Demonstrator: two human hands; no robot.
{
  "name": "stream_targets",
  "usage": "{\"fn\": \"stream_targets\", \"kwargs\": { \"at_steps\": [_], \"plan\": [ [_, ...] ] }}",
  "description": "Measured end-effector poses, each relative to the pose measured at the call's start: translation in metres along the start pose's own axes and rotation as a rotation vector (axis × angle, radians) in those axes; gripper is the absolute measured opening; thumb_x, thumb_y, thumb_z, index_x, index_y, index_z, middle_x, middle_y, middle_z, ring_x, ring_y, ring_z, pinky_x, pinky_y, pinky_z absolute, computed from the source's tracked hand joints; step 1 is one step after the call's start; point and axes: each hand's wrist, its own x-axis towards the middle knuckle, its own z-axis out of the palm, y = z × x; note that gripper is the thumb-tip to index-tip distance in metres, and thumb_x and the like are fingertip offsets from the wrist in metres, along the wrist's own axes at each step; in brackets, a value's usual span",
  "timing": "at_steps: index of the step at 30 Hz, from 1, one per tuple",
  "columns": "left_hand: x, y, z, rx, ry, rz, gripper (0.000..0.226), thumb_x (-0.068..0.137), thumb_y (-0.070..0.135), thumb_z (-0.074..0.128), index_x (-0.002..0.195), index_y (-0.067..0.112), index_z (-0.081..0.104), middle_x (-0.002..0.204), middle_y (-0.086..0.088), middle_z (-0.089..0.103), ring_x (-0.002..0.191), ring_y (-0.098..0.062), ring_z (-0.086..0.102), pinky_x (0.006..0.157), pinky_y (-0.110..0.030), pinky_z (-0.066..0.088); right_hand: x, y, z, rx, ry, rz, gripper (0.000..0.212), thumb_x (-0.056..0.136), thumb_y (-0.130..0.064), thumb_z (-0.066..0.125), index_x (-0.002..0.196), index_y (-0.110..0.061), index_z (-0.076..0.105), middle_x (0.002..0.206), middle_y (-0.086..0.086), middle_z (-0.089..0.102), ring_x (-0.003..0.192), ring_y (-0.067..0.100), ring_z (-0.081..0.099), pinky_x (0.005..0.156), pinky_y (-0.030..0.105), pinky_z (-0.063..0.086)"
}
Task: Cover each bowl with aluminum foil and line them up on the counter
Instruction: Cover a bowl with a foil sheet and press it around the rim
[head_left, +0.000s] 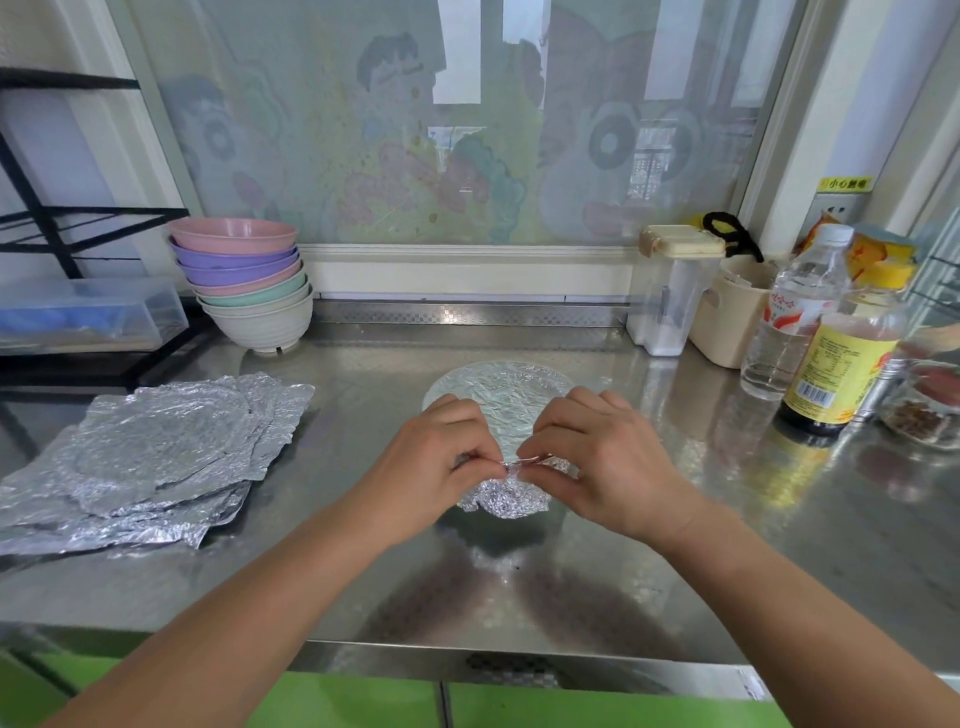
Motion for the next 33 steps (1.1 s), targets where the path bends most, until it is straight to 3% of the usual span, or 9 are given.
{"fn": "stream_targets", "kwargs": {
  "at_steps": [4,8,16,22,28,33],
  "plan": [
    [-0.002,-0.007,-0.005,-0.035,-0.008,-0.009,0.015,0.078,0.032,0.077,0.077,0.018,0.072,0.082,0.014,0.054,0.08,-0.009,0.053,0.073,-0.023,0.044,-0.002,0.007,-0.001,0.004,-0.007,-0.011,0.017,0.086,-0.042,0.066,0.085,-0.028,0.075,0.085,-0.01,0.064,0.078,0.017,0.057,0.062,0.032,0.037],
    [-0.002,-0.003,-0.002,-0.012,0.012,-0.001,0.025,0.075,0.04,0.075,0.083,0.017,0.072,0.085,0.015,0.054,0.082,-0.007,0.053,0.076,-0.019,0.043,0.001,0.003,0.001,0.008,0.027,-0.007,0.019,0.086,-0.041,0.063,0.081,-0.028,0.076,0.082,-0.01,0.064,0.075,0.016,0.057,0.062,0.031,0.034],
    [-0.004,-0.004,-0.009,-0.048,-0.018,-0.028,0.011,0.076,0.026,0.078,0.077,0.017,0.073,0.08,0.013,0.056,0.079,-0.009,0.054,0.072,-0.024,0.045,-0.004,0.007,-0.002,0.082,0.041,0.035,0.021,0.085,-0.046,0.066,0.084,-0.029,0.078,0.084,-0.011,0.065,0.077,0.014,0.057,0.063,0.033,0.044],
    [-0.004,-0.002,-0.008,-0.046,-0.003,-0.026,0.027,0.074,0.042,0.076,0.084,0.018,0.074,0.085,0.014,0.056,0.082,-0.007,0.055,0.076,-0.02,0.044,-0.001,0.001,-0.001,0.047,0.042,0.01,0.019,0.088,-0.041,0.064,0.08,-0.027,0.076,0.082,-0.011,0.064,0.076,0.017,0.057,0.062,0.032,0.041],
    [0.0,0.004,-0.007,0.023,-0.053,0.008,0.01,0.078,0.027,0.076,0.077,0.018,0.072,0.079,0.011,0.056,0.079,-0.007,0.052,0.072,-0.019,0.042,-0.003,-0.002,-0.001,0.049,0.055,-0.013,0.023,0.088,-0.045,0.064,0.085,-0.027,0.077,0.083,-0.009,0.065,0.075,0.017,0.058,0.062,0.032,0.042],
    [-0.004,-0.002,-0.015,-0.024,-0.059,-0.031,0.009,0.077,0.028,0.077,0.078,0.022,0.071,0.081,0.012,0.057,0.08,-0.007,0.056,0.073,-0.021,0.044,-0.008,0.008,-0.003,0.018,0.034,0.001,0.02,0.088,-0.041,0.064,0.085,-0.027,0.077,0.084,-0.009,0.065,0.077,0.017,0.058,0.063,0.032,0.044]
  ]
}}
